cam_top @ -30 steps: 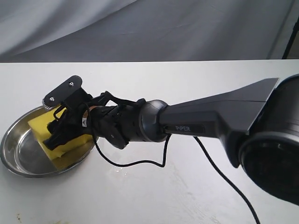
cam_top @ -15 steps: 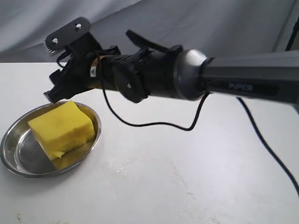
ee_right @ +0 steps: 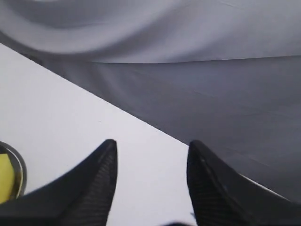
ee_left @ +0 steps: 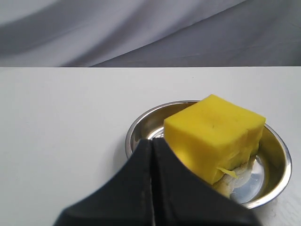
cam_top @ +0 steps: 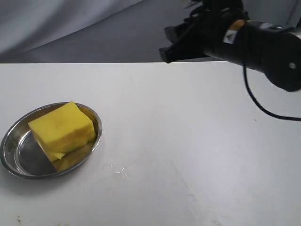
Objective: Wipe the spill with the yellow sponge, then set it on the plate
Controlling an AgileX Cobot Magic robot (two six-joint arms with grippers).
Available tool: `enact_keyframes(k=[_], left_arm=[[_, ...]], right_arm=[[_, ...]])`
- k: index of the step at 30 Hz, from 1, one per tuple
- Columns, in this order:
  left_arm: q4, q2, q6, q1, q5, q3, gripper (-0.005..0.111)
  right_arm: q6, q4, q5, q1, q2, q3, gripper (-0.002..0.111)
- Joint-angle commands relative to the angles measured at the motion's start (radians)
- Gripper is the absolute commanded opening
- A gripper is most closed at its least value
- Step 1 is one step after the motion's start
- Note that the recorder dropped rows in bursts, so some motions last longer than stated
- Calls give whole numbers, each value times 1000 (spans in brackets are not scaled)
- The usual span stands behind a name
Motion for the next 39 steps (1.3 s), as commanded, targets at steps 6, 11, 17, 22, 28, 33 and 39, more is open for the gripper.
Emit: enact_keyframes(k=[6,11,17,22,28,33,39], left_arm=[[-2,-5,-1,3,-10,4,0],[-2,-5,-1,3,-10,4,0],[-2,-5,-1,3,-10,4,0],[-2,-5,-1,3,-10,4,0],[-2,-5,-1,3,-10,4,0],[-2,-5,-1,3,-10,4,0],[-2,-5,-1,3,-10,4,0]], right_arm=[[-8,75,-351,-102,-353,461,17],[-8,75,-295,-104,-481,549,0],[-8,75,-268,-104,-618,633,0],[-8,75,-226,-104,-748,671,0],[-8,138,-129,-104,-877,671,0],[-8,138,-98,-104,-940,671,0],[-8,138,-114,-104,-953,671,0]])
